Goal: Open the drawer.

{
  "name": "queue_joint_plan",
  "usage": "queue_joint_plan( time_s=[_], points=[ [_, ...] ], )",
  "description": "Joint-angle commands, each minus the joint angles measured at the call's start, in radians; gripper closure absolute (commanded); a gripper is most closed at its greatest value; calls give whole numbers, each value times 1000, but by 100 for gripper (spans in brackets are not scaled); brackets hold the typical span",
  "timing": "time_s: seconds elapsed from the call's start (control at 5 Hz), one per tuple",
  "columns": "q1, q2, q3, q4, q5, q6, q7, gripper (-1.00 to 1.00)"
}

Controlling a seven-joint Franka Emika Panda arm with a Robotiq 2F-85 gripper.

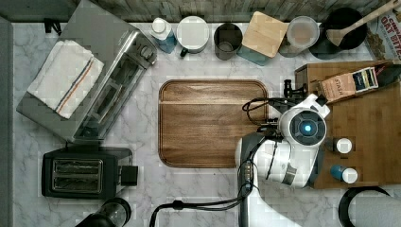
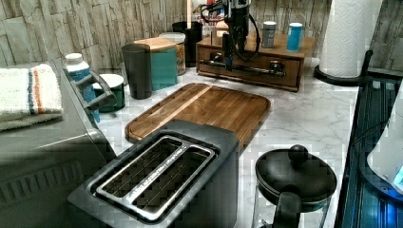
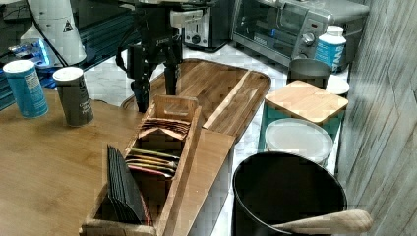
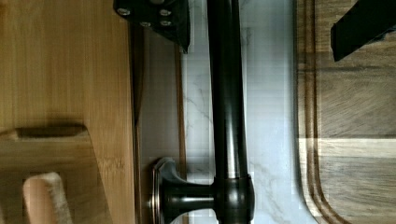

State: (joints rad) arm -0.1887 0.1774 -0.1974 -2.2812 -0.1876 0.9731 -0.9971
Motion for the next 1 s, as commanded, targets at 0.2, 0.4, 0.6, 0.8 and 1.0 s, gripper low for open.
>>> queue_joint_plan(
  time_s=[0.2,0.4,0.6,0.8,1.0],
  points=[
    [-7,25,-28,-8,-32,78,52,-100],
    [-10,27,-18,-18,-6,84,39,-100],
    [-17,41,-9,-30,10,124,15,-100],
    [-17,42,1,-40,27,142,9,-100],
    [-31,57,23,-33,74,137,-50,-100]
  ],
)
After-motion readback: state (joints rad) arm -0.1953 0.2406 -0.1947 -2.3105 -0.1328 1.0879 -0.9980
